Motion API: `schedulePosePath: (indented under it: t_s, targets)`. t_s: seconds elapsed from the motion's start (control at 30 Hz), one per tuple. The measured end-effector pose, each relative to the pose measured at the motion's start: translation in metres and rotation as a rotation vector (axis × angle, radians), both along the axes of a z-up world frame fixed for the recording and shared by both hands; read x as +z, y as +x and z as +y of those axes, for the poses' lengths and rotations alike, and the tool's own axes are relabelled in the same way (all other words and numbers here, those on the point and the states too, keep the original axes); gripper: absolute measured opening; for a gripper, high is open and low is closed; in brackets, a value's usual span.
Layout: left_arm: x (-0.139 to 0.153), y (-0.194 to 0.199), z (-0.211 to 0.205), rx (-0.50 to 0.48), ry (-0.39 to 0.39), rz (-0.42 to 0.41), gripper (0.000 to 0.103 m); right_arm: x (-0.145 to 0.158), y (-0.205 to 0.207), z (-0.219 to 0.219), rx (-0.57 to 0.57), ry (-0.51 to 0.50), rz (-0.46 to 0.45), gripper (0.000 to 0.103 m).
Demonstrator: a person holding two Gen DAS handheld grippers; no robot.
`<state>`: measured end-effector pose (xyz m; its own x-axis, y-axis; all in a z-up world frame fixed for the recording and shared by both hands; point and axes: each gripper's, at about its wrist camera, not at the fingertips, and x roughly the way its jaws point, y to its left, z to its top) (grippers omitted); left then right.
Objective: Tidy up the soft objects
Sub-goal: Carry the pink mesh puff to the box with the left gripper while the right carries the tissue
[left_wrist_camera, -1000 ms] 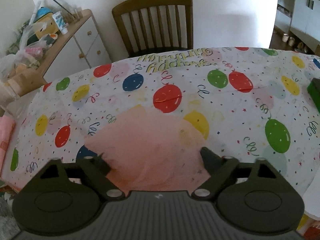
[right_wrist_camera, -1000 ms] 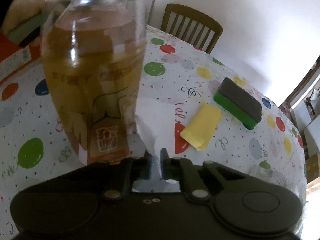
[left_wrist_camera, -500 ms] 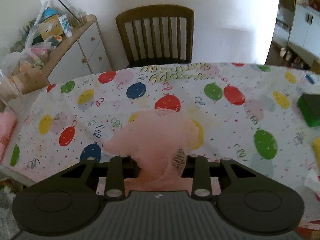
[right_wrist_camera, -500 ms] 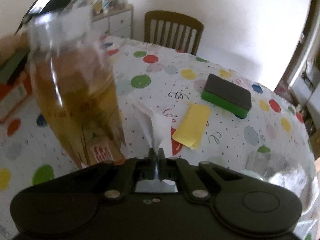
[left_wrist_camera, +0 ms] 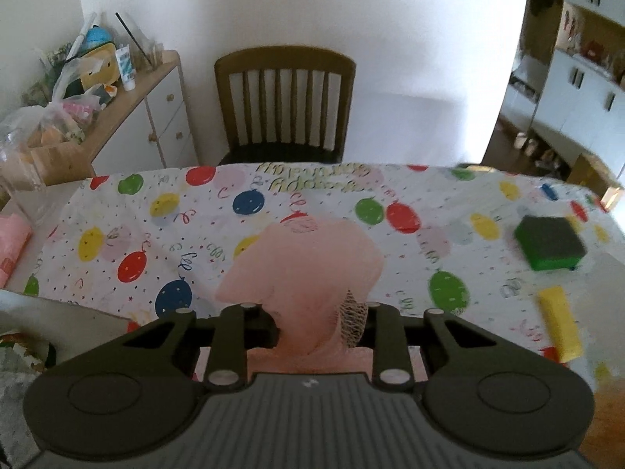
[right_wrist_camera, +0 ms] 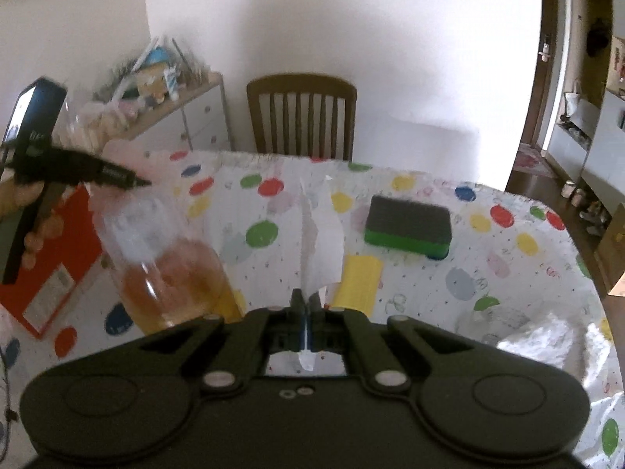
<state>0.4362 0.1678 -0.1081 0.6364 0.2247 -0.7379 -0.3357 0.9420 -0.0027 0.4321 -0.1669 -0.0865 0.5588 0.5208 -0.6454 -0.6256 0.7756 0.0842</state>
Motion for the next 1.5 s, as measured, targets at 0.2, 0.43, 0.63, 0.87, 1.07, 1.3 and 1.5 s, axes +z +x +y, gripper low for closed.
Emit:
schedulePosePath:
  t_s: [0.2,0.43,0.63,0.87,1.07,1.3,1.5]
  targets:
    - [0.032,-0.022,-0.006,-0.03,-0.033,-0.053,0.027,0.034,-0.013,-0.003,-0.011,0.017,-0.052,0.0]
    - [0.074,-0.052,-0.008,-0.059,-0.051,-0.095,0.027,0.072,-0.037,0.004,0.02,0.05,-0.086,0.0]
    - [0.109,-0.086,-0.004,-0.09,-0.044,-0.132,0.027,0.099,-0.064,0.024,0.083,0.087,-0.111,0.0]
    - [0.137,-0.128,0.018,-0.09,-0.024,-0.168,0.027,0.115,-0.094,0.068,0.178,0.119,-0.116,0.0]
    - [0.145,-0.159,0.05,-0.056,-0.005,-0.168,0.027,0.115,-0.118,0.114,0.254,0.133,-0.095,0.0]
    - [0.143,-0.19,0.088,-0.009,0.023,-0.142,0.027,0.108,-0.137,0.166,0.325,0.139,-0.069,0.0]
    - [0.136,-0.213,0.12,0.029,0.042,-0.125,0.027,0.096,-0.143,0.203,0.358,0.121,-0.038,0.0]
